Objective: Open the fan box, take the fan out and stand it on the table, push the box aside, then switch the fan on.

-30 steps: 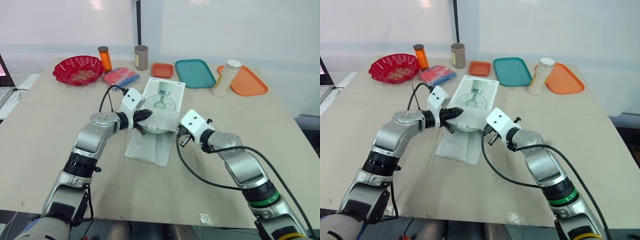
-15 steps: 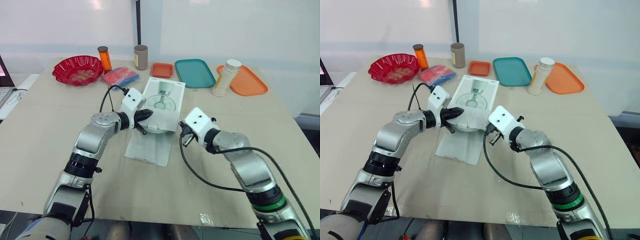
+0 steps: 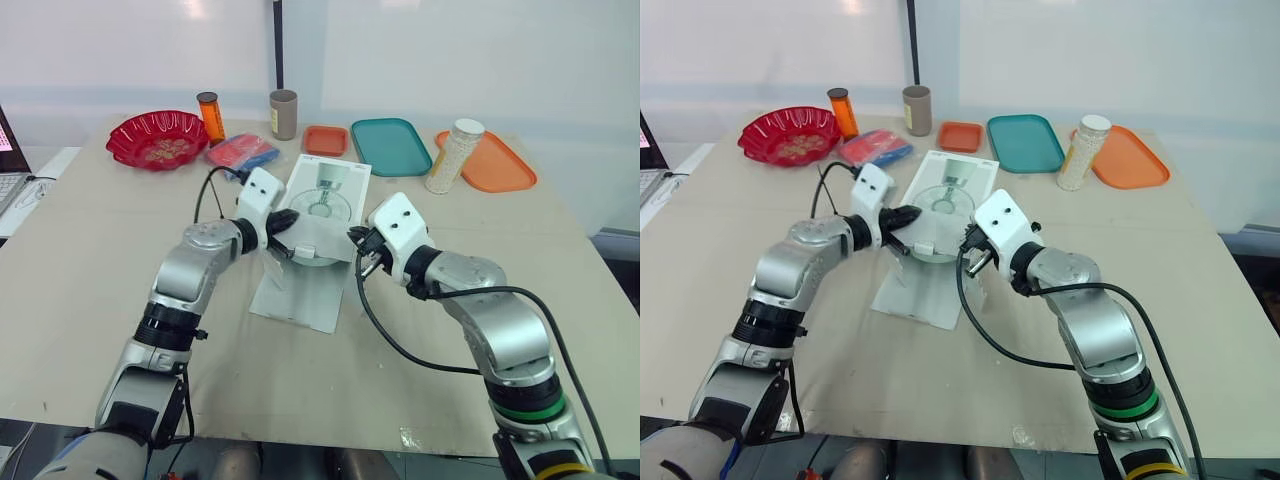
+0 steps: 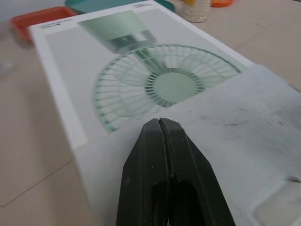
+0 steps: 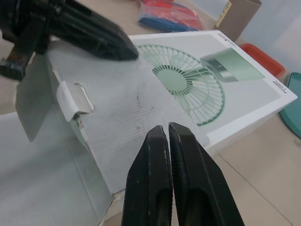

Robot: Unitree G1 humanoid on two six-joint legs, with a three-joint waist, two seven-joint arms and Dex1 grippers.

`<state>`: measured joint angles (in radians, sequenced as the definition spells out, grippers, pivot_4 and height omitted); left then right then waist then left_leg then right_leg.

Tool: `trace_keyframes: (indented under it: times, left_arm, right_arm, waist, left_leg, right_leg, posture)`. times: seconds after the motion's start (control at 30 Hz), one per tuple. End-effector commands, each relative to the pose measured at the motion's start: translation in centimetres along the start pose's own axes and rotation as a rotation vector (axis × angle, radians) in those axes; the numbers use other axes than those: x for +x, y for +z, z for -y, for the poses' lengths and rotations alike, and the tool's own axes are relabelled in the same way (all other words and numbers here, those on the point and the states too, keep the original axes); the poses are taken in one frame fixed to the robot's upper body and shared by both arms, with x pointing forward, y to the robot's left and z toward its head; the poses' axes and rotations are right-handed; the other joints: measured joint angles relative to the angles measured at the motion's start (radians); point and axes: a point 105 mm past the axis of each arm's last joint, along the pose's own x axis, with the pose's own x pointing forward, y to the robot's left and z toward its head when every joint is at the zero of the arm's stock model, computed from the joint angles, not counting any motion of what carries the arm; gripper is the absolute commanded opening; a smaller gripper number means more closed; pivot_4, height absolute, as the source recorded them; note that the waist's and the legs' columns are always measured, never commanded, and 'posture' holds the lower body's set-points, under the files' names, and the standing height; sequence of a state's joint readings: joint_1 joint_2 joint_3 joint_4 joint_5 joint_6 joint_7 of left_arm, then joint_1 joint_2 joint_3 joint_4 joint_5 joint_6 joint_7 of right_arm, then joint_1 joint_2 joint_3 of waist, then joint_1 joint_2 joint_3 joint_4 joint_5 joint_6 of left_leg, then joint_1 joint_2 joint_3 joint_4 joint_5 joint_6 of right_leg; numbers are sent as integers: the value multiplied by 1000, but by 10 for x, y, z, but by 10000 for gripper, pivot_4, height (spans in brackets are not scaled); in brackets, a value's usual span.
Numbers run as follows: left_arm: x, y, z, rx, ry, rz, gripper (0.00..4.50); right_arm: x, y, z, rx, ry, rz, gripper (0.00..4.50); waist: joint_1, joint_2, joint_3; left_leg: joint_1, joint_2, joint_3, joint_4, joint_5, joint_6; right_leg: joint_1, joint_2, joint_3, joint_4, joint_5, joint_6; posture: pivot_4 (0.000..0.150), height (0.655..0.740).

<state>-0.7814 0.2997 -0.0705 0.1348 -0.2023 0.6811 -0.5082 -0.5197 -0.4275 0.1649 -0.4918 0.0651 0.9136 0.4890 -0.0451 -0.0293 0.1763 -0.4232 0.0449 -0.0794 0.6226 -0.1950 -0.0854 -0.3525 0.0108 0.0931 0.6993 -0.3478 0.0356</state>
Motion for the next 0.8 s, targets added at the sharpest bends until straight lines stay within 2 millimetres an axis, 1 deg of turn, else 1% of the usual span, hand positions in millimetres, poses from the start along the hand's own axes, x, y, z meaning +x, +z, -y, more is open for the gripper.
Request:
trace_keyframes:
  times: [0.03,0.1,0.17,0.27,0.4,0.47,0.63,0.67,0.8]
  left_arm:
    - [-16,38,-14,27,45,73,0]
    - [-23,44,-14,39,41,64,0]
    - [-32,49,-13,38,35,57,0]
    - [-42,49,-10,42,20,27,0]
    - [-54,39,4,54,-57,-39,0]
    - [-56,33,9,41,-73,-67,0]
    - [-58,26,16,30,-105,-106,0]
    - [-59,22,19,41,-121,-129,0]
    - [-62,11,28,27,-190,-170,0]
  right_arm:
    - [6,0,-2,23,2,24,1302]
    - [10,-4,-4,36,11,18,1302]
    - [13,-15,-8,19,25,-10,1302]
    - [14,-24,-10,28,33,-29,1302]
    - [16,-23,-11,54,43,-15,1302]
    - [19,-19,-16,62,59,5,1302]
    - [23,-15,-22,61,80,28,1302]
    - [25,-15,-24,58,86,31,1302]
    - [28,-16,-24,25,83,27,1302]
  waist:
    - [0,0,0]
    - [-3,1,1]
    - [-2,1,2]
    - [-2,1,2]
    - [-3,1,1]
    - [-3,1,2]
    - [-3,1,2]
    - [-4,1,2]
    - [-6,1,2]
  left_leg:
    - [-1,0,0,0,0,0]
    - [-1,0,0,-1,0,0]
    - [-1,0,1,-2,0,-1]
    - [-1,0,0,-1,1,-1]
    - [0,1,0,-2,1,-2]
    - [0,1,0,-2,2,-3]
    - [0,1,0,-2,2,-3]
    - [0,1,0,-2,2,-3]
    - [1,1,0,-3,2,-4]
  right_leg:
    - [-1,0,0,0,0,0]
    - [-2,0,0,0,0,0]
    - [-2,0,1,0,0,0]
    - [-2,0,0,0,0,0]
    - [-2,0,1,0,0,0]
    - [-1,0,0,1,0,0]
    - [-1,0,0,1,0,0]
    - [-1,1,0,0,0,0]
    - [-2,1,1,1,0,-1]
  posture:
    - [1500,7400]
    - [1500,7400]
    - [1500,7400]
    - [1500,7400]
    - [1500,7400]
    - [1500,7400]
    - [1500,7400]
    - [1500,7400]
    - [1500,7400]
